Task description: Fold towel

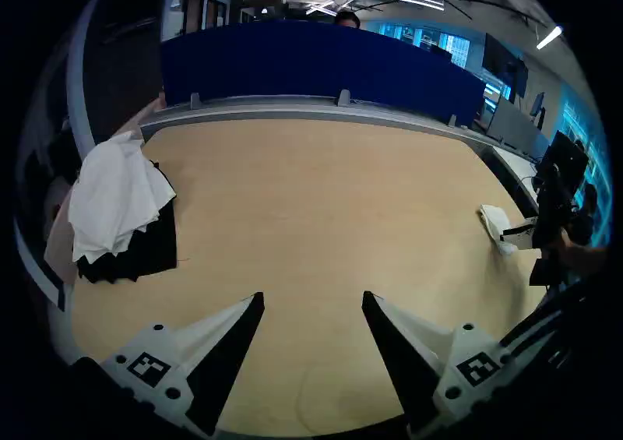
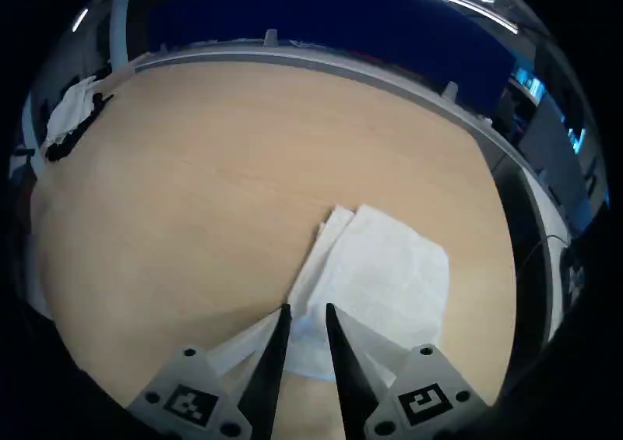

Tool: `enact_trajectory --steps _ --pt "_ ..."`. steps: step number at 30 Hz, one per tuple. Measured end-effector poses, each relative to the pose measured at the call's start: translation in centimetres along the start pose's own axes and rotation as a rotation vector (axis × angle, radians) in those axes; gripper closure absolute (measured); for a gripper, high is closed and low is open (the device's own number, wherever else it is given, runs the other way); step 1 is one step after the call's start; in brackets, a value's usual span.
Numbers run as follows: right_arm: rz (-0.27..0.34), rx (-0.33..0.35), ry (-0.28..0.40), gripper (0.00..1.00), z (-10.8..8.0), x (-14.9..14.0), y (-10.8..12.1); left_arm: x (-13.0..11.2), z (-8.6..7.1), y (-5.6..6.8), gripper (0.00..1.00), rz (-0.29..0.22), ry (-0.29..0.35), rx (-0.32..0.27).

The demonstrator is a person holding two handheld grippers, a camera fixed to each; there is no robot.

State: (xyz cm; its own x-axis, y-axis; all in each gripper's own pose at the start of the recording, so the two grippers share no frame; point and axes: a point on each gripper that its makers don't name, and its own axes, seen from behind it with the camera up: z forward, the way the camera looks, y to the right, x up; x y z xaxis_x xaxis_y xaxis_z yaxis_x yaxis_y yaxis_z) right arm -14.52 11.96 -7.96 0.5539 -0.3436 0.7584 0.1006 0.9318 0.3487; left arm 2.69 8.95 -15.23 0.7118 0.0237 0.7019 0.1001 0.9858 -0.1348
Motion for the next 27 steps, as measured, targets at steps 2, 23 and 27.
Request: enact_trajectory --steps 2,23,27 --pt "0.005 0.006 -0.006 0.67 0.1 -0.1 -0.2 0.0 0.0 0.0 0.07 0.002 0.0 0.001" --pt "0.001 0.014 0.019 0.95 -0.2 0.5 -0.5 0.2 0.1 0.0 0.07 0.003 0.002 0.002" --pt "0.006 0.014 0.035 0.95 -0.8 0.8 -0.3 0.2 0.0 0.0 0.07 0.004 0.004 0.003"
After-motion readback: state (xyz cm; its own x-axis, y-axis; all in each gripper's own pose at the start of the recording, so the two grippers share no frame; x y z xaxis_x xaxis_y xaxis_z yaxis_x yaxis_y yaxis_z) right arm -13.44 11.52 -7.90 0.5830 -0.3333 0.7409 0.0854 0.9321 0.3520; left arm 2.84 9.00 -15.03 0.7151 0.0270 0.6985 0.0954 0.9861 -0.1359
